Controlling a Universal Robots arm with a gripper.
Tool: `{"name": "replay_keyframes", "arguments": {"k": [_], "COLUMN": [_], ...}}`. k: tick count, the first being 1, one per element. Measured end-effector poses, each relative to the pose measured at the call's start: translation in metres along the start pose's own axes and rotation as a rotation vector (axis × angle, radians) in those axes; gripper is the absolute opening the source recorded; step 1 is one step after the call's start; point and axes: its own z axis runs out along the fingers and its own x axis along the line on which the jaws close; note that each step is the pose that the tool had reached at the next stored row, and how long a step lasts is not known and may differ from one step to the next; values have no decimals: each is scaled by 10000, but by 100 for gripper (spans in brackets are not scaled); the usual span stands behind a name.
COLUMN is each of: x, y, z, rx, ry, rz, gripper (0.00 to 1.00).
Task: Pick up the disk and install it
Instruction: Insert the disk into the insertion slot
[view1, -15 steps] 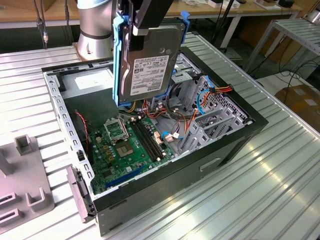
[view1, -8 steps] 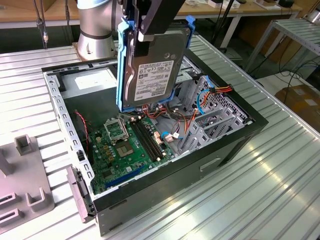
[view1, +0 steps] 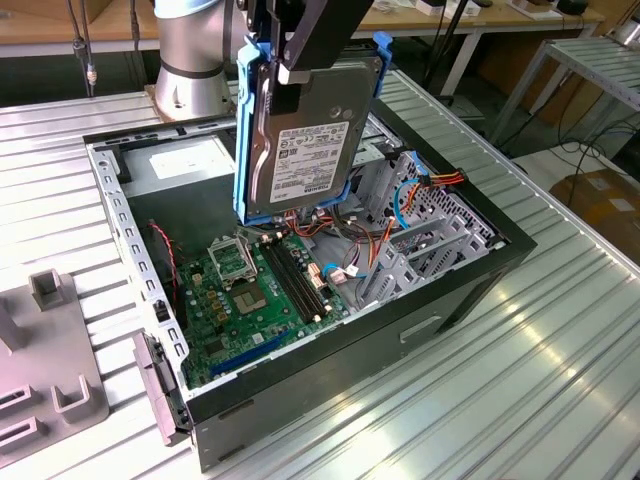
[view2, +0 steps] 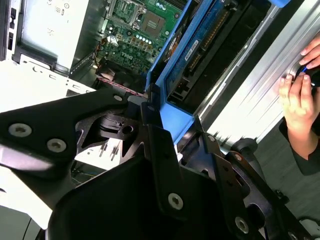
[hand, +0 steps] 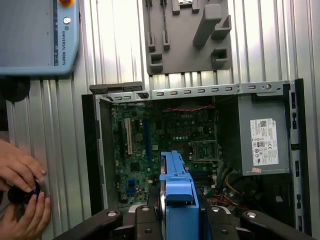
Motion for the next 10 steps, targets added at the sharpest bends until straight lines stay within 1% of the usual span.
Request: {"name": "replay_keyframes", "arguments": {"k": [3,5,9,10], "x": [2,0,-7,-11], "y": [-3,-31,-132,-183], "z": [0,1,1,1], "rx": [0,1,0,1], "ry": [2,5,4,4], "rz": [0,-1,0,0], "gripper": [37,37,37,37]}}
